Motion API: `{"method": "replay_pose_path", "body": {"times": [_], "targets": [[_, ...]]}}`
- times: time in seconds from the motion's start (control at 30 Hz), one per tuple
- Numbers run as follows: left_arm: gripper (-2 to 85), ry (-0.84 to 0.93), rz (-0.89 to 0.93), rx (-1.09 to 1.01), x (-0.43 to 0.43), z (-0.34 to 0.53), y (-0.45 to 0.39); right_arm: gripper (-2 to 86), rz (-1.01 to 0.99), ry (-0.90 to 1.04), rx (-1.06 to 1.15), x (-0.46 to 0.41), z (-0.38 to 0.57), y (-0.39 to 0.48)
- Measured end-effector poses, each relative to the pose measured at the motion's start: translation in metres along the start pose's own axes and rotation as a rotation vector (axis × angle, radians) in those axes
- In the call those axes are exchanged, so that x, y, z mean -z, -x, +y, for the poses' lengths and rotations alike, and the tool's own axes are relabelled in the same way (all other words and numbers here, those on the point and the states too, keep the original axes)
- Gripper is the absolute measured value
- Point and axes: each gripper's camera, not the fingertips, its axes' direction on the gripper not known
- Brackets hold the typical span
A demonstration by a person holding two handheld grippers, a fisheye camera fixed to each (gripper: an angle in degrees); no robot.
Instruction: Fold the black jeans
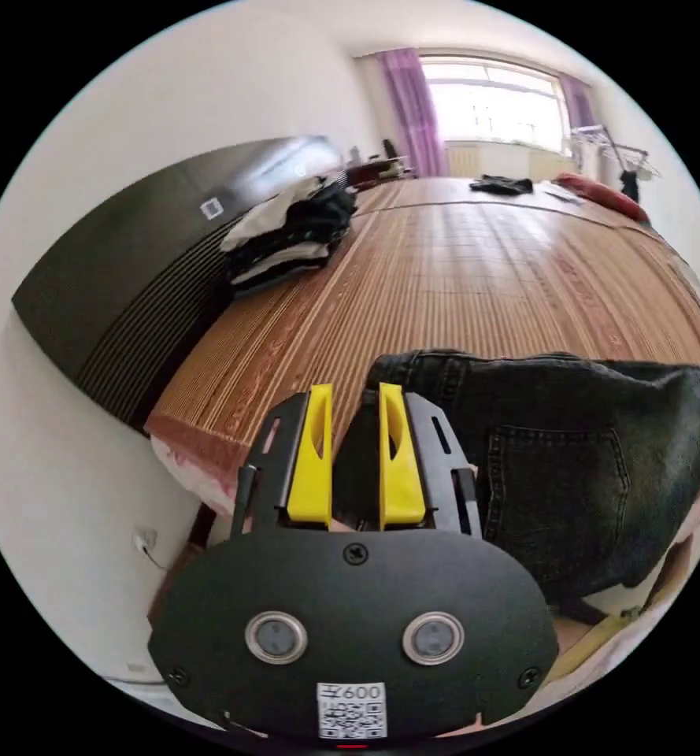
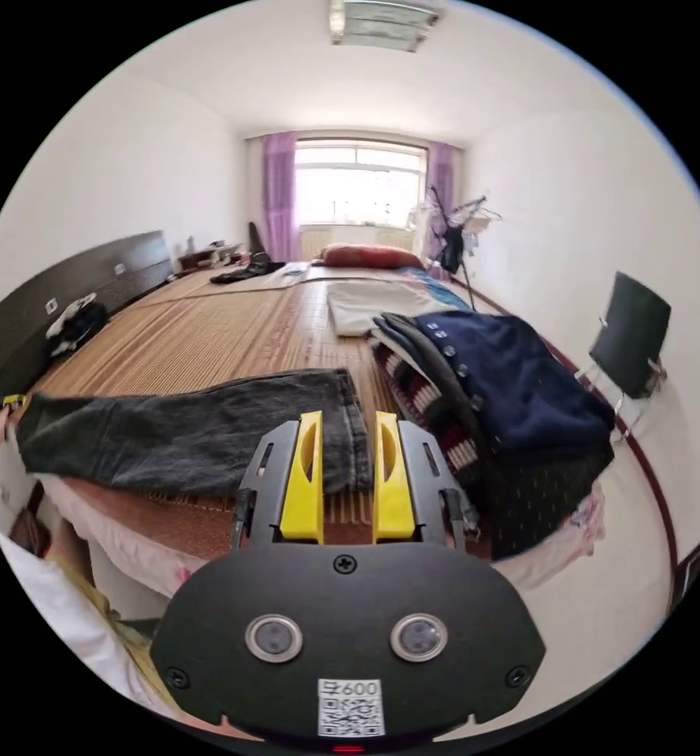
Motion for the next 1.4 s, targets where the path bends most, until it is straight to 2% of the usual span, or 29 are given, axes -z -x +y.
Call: {"method": "replay_pose_path", "body": {"times": [0.1,0.2,0.3,0.33,0.47,0.53,0.6,0.67,0.77,0.87,0.97,1.03,1.1,1.17,1.2,1.4], "targets": [[10.4,-0.084,0.129,-0.194,0.001,-0.031,-0.046,8.6,-0.18,0.123,0.234,-0.042,-0.049,0.055],[8.9,0.022,0.208,-0.452,-0.027,-0.078,-0.111,8.2,-0.222,0.182,0.427,-0.086,-0.084,0.122],[8.3,0.122,0.23,-0.581,-0.044,-0.098,-0.141,6.7,-0.166,0.225,0.542,-0.128,-0.104,0.174],[8.8,0.157,0.217,-0.603,-0.045,-0.108,-0.146,6.5,-0.165,0.247,0.565,-0.139,-0.11,0.187],[11.1,0.104,0.204,-0.623,-0.014,-0.128,-0.139,6.0,-0.229,0.272,0.571,-0.155,-0.126,0.199],[11.5,0.121,0.187,-0.722,-0.007,-0.127,-0.148,6.1,-0.232,0.294,0.595,-0.161,-0.13,0.2],[12.0,0.226,0.069,-0.911,-0.021,-0.116,-0.177,6.4,-0.248,0.31,0.594,-0.161,-0.136,0.195],[12.6,0.338,0.004,-0.98,-0.045,-0.111,-0.193,6.6,-0.266,0.332,0.577,-0.161,-0.143,0.186],[12.7,0.388,0.057,-0.916,-0.071,-0.119,-0.201,5.9,-0.281,0.356,0.593,-0.154,-0.154,0.178],[11.9,0.449,0.153,-0.808,-0.095,-0.121,-0.201,3.6,-0.175,0.212,0.631,-0.137,-0.152,0.172],[10.3,0.506,0.213,-0.668,-0.101,-0.126,-0.194,3.8,-0.262,0.315,0.601,-0.153,-0.154,0.164],[8.9,0.523,0.221,-0.617,-0.099,-0.122,-0.198,3.1,-0.349,0.258,0.585,-0.14,-0.155,0.152],[6.8,0.451,0.149,-0.734,-0.084,-0.101,-0.222,3.9,-0.419,0.198,0.568,-0.127,-0.153,0.139],[4.7,0.392,0.067,-0.795,-0.074,-0.081,-0.239,4.3,-0.47,0.229,0.578,-0.127,-0.151,0.133],[4.2,0.357,0.025,-0.761,-0.07,-0.071,-0.243,4.2,-0.437,0.307,0.6,-0.137,-0.148,0.135],[2.9,0.153,0.041,-0.386,-0.032,-0.025,-0.211,1.5,-0.459,0.341,0.653,-0.132,-0.153,0.138]]}}
